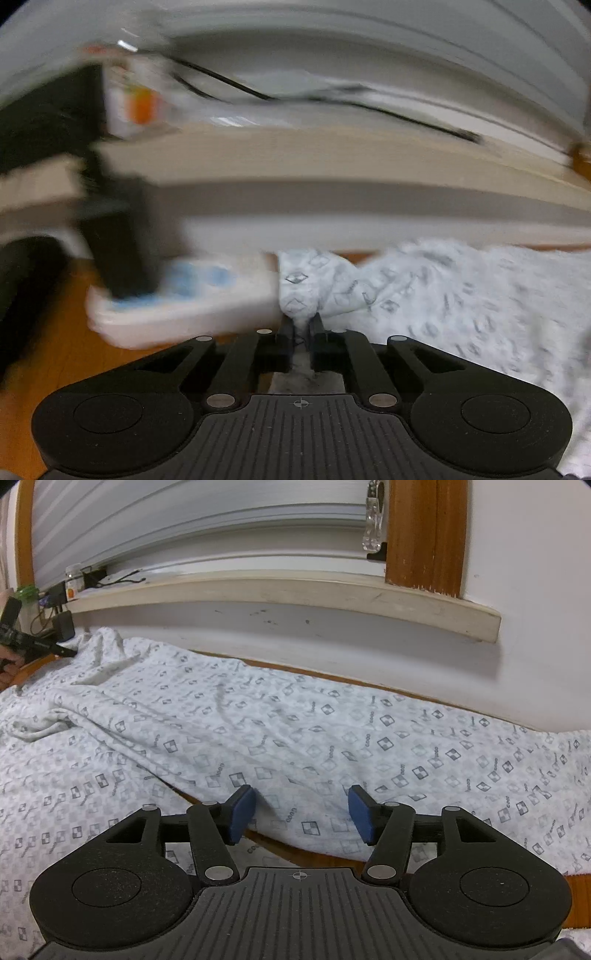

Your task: Fold clothes

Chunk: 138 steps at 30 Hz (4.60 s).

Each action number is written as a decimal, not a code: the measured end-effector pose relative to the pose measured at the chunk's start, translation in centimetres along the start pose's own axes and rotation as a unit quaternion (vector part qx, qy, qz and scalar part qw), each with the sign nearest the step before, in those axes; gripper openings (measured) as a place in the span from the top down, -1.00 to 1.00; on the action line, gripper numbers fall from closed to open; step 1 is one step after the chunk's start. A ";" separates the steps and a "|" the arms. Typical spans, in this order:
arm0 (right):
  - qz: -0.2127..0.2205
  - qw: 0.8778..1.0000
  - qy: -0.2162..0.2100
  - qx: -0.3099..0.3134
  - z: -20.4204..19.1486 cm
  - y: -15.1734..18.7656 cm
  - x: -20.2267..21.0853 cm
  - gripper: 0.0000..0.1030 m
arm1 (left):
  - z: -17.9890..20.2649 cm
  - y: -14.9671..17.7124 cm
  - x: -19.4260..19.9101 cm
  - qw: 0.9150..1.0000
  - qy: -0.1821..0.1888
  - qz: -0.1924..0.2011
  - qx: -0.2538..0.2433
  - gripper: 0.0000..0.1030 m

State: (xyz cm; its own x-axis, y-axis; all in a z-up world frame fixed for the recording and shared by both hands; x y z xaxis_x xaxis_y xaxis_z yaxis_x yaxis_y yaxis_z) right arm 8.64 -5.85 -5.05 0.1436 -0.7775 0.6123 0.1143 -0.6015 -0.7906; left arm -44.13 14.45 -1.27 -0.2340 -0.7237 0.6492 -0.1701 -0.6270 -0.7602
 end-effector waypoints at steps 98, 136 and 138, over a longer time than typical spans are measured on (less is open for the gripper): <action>0.179 0.845 -0.276 0.422 -58.5 3.1 6.3 0.92 | -0.8 7.2 9.1 0.994 0.074 -0.028 -0.077 0.54; 0.212 0.798 -0.074 0.559 -44.6 -22.1 -7.9 0.94 | -5.0 7.9 14.6 0.996 0.056 0.035 0.062 0.50; 0.205 0.794 -0.067 0.568 -45.0 -22.8 -10.8 0.94 | -4.5 7.8 14.8 0.995 0.057 0.042 0.063 0.50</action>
State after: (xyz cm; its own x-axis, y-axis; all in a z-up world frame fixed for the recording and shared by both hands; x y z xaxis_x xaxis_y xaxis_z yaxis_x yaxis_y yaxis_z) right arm -39.70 7.95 6.24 0.4931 -0.7925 0.3589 0.8327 0.3106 -0.4584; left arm -53.23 0.11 2.33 -0.3509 -0.7426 0.5704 -0.0245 -0.6017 -0.7984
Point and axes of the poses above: each gripper's, at about its wrist camera, not at the fingertips, and x roughly against the way its jaws point, z to its right, y to its underside, the point moved 9 cm from there along -x, roughly the way its jaws point, and after that the axes turned 2 degrees about -z, right-handed, at the moved point
